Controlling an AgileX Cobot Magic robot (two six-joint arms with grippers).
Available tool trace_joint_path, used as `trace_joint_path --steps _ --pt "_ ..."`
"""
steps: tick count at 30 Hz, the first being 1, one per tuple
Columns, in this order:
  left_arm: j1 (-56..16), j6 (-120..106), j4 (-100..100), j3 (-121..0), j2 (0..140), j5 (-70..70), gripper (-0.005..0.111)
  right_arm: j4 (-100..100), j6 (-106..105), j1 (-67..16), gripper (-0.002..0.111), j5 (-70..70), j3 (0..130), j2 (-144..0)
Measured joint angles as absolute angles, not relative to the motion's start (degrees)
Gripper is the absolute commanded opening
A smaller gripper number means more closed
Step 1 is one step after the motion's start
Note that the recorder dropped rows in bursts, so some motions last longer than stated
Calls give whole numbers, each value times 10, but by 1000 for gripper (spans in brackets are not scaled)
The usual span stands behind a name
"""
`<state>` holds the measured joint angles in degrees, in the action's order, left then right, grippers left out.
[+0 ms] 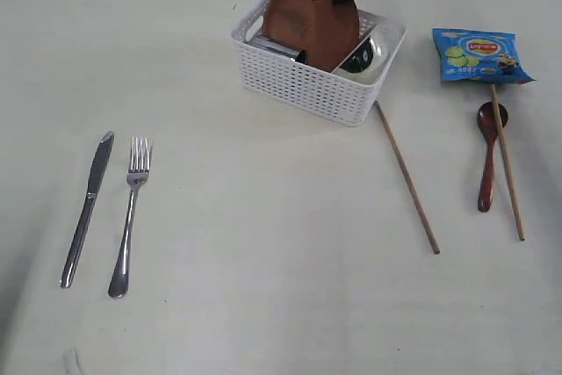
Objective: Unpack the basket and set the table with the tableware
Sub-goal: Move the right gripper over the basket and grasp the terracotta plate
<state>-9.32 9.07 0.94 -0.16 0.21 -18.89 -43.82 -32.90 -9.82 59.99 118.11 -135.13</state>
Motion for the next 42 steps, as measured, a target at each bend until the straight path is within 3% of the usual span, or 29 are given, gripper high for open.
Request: trace_joint_path --steps 9,24,30,39,42 --pt "-93 91 9 -2 2 -189 0 -417 -331 -96 46 621 1292 -1353" --pt "-93 91 9 -2 2 -189 0 -399 -347 -93 46 646 1298 -1402" --pt "-93 91 9 -2 2 -189 0 -395 -349 -94 29 648 1298 -1403" --pt "-93 91 9 -2 2 -189 0 -361 -349 -102 28 654 1298 -1403" --pt "-93 91 9 -2 2 -189 0 -361 -350 -103 21 656 1298 -1403"
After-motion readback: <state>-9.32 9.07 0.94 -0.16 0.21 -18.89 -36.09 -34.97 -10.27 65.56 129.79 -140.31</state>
